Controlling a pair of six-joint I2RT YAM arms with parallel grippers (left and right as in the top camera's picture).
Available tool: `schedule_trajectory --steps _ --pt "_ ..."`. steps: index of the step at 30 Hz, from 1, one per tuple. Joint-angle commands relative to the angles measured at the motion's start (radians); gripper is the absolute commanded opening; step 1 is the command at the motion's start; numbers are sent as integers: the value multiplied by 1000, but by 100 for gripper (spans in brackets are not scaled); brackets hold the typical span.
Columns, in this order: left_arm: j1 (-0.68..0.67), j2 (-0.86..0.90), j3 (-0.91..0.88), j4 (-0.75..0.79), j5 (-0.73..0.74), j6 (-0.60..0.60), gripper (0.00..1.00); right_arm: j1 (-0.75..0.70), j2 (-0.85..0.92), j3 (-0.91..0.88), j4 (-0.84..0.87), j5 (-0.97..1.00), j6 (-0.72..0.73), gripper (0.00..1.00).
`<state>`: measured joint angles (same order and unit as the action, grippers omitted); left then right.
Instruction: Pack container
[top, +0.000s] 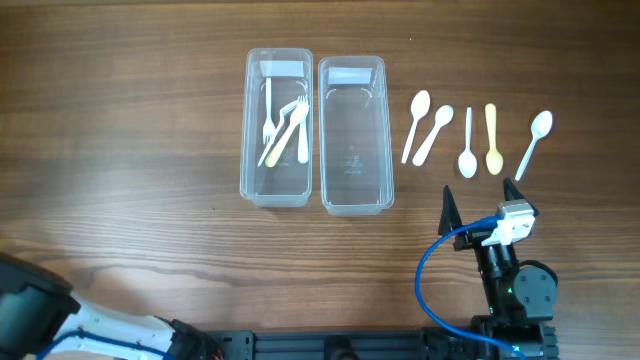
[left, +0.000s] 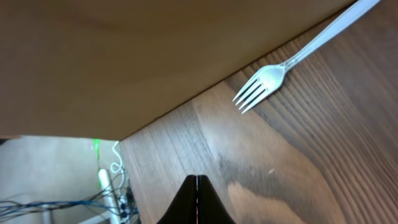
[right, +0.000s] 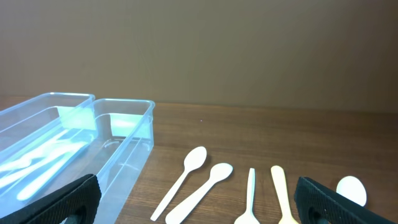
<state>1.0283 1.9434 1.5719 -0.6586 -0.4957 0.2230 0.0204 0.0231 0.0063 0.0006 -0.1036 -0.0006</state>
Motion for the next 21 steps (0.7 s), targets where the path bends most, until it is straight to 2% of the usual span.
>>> schedule_trajectory --steps 1,11,15,21 --pt "-31 84 3 41 -60 65 4 -4 -2 -1 5 11 1 100" --pt "-62 196 3 319 -69 221 4 -4 -2 -1 5 11 1 100" --pt "-61 226 3 365 -53 276 4 -4 -2 -1 5 11 1 100" --pt "-53 295 3 372 -45 276 4 -4 -2 -1 5 11 1 100"
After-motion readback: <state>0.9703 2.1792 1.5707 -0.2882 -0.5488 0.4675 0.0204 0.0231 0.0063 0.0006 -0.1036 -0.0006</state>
